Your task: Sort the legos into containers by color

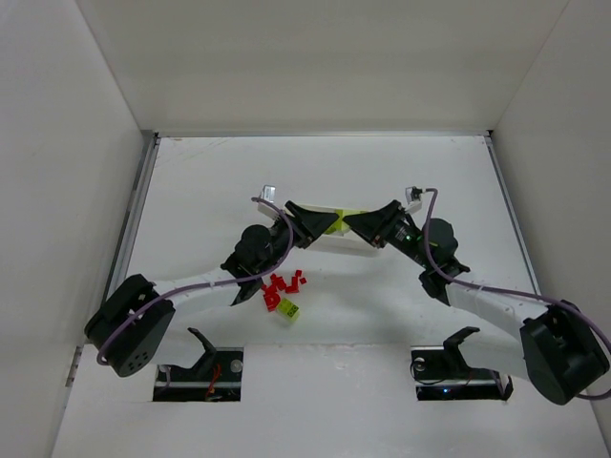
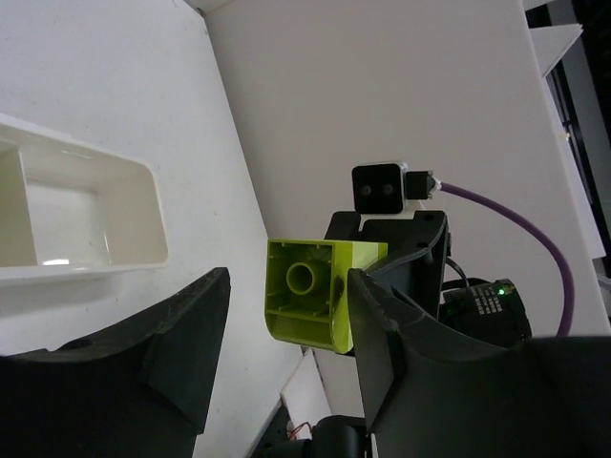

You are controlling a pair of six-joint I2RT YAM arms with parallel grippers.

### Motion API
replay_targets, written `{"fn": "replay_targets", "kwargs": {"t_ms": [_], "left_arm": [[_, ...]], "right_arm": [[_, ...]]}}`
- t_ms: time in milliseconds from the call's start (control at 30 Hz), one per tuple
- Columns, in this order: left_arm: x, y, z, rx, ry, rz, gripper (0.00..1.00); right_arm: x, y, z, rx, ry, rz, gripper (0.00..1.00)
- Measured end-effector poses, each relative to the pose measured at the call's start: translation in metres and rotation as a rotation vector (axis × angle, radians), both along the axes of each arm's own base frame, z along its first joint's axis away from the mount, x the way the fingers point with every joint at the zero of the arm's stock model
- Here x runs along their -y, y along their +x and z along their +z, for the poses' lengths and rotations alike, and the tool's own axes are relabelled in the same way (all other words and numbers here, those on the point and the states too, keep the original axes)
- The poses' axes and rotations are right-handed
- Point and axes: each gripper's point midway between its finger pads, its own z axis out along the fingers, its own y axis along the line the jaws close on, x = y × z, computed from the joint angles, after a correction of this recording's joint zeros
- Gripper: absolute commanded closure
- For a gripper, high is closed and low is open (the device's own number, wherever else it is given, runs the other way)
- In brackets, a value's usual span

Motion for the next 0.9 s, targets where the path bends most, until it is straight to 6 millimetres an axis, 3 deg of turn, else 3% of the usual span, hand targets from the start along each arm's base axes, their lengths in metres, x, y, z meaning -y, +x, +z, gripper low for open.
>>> {"fn": "replay_targets", "kwargs": {"t_ms": [467, 767, 900], "left_arm": [[0.005, 0.004, 0.004, -0.041, -0.092, -0.015, 0.58], [0.003, 0.010, 0.002, -0.057, -0.111, -0.007, 0.80], [0.002, 0.008, 0.003, -0.046, -0.101, -0.021, 0.84]], "right_arm": [[-0.008, 0.006, -0.001, -0.031, 0.079, 0.024, 0.75], [-0.011, 0.011, -0.006, -0.052, 0.108, 0.028, 0.75], [-0.007, 0.011, -0.005, -0.042, 0.113, 0.030, 0.75]]}}
